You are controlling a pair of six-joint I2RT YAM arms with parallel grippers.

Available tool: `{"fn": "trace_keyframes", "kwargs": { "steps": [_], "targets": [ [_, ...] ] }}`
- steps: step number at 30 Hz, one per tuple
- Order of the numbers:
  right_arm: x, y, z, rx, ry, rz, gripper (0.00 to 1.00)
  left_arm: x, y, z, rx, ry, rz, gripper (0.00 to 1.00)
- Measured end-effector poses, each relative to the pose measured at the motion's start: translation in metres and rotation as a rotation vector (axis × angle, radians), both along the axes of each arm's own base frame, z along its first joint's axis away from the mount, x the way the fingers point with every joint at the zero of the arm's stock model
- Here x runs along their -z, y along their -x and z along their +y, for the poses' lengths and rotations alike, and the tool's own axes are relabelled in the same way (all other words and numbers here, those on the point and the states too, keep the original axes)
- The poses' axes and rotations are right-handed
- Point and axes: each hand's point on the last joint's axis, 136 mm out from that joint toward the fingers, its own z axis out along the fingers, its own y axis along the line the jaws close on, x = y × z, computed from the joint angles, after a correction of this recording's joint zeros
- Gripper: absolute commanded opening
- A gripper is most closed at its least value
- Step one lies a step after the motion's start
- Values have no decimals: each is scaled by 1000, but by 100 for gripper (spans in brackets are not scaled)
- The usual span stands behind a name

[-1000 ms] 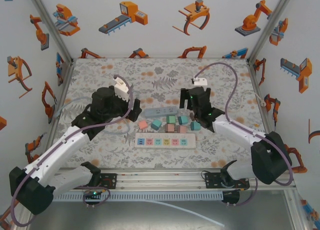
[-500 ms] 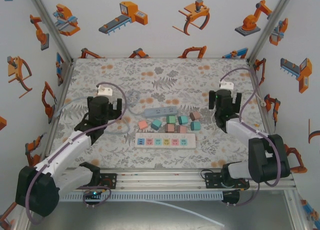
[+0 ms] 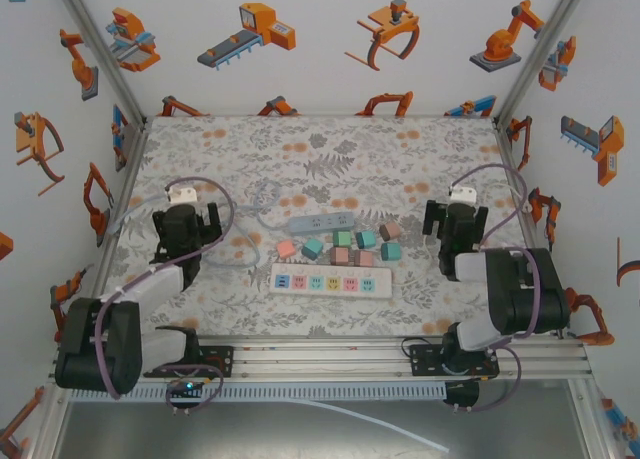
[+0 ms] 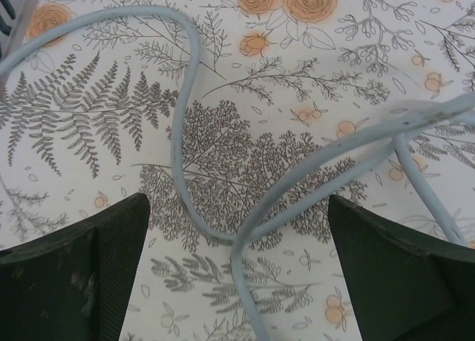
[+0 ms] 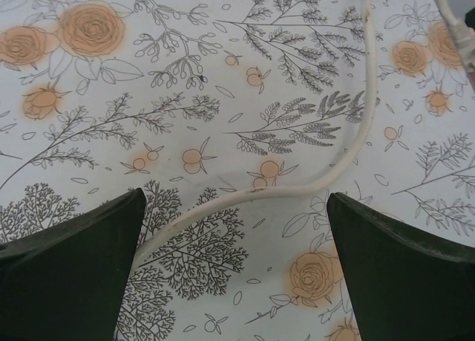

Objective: Pull the plug off the socket

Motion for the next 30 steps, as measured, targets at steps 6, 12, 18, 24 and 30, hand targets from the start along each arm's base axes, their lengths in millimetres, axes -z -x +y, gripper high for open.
{"fn": "trace_keyframes", "kwargs": {
  "steps": [6,12,18,24,30],
  "targets": [
    [-1,-2,5,-37,-28,-39,99,12,-14,10,14,54,-26,97],
    [-4,-3,1,-5,-29,-50,99,32,-30,18,54,125,-38,97],
    [-5,-3,0,2,-30,-52,99,31,-39,4,118,137,-43,97],
    [-5,-3,0,2,-31,-52,99,30,-40,1,128,134,-42,97],
    [-7,-5,-5,13,-46,-60,99,30,-40,-1,133,130,-42,97]
  ]
}}
